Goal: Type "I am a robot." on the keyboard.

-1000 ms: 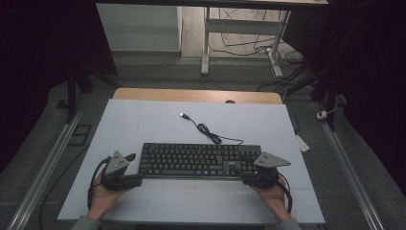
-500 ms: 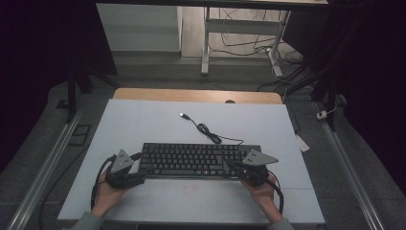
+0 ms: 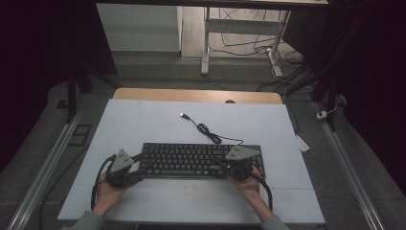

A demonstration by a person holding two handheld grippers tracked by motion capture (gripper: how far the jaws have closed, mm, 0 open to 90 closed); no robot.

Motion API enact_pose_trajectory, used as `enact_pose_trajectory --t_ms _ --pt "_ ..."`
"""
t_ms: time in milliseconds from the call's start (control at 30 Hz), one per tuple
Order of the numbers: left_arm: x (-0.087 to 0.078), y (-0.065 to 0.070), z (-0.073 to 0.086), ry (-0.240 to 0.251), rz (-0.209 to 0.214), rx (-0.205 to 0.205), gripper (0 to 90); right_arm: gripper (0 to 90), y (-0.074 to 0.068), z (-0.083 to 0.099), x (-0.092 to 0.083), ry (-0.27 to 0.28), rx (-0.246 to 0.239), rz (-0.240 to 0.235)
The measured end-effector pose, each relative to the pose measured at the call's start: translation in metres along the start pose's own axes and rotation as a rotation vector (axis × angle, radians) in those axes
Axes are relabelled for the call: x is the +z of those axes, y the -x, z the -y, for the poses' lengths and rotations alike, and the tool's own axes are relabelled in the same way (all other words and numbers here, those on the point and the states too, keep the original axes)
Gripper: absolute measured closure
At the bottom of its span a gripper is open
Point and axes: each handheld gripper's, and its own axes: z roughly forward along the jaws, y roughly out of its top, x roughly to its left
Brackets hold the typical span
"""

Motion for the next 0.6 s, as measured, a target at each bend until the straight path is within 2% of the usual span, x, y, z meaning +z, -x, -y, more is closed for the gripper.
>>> enact_pose_trajectory --t_ms 67,267,333,433,600 --pt "0.001 0.000 0.000 -0.006 0.001 -0.002 65.4 89.6 -0.001 -0.004 0.005 -0.005 -0.004 -0.005" --pt "0.004 0.000 0.001 -0.037 0.020 0.005 85.4 89.6 -0.002 -0.010 0.013 0.001 -0.014 -0.016" --pt "0.005 0.001 0.001 -0.047 0.021 0.013 88.7 89.5 -0.002 -0.012 0.016 -0.003 -0.018 -0.018" --pt "0.008 0.002 0.002 -0.068 0.009 0.032 88.9 89.5 -0.001 -0.013 0.019 -0.013 -0.018 -0.021" --pt "0.016 0.000 0.003 -0.111 0.004 0.031 88.9 89.5 -0.001 -0.016 0.025 -0.025 -0.016 -0.027"
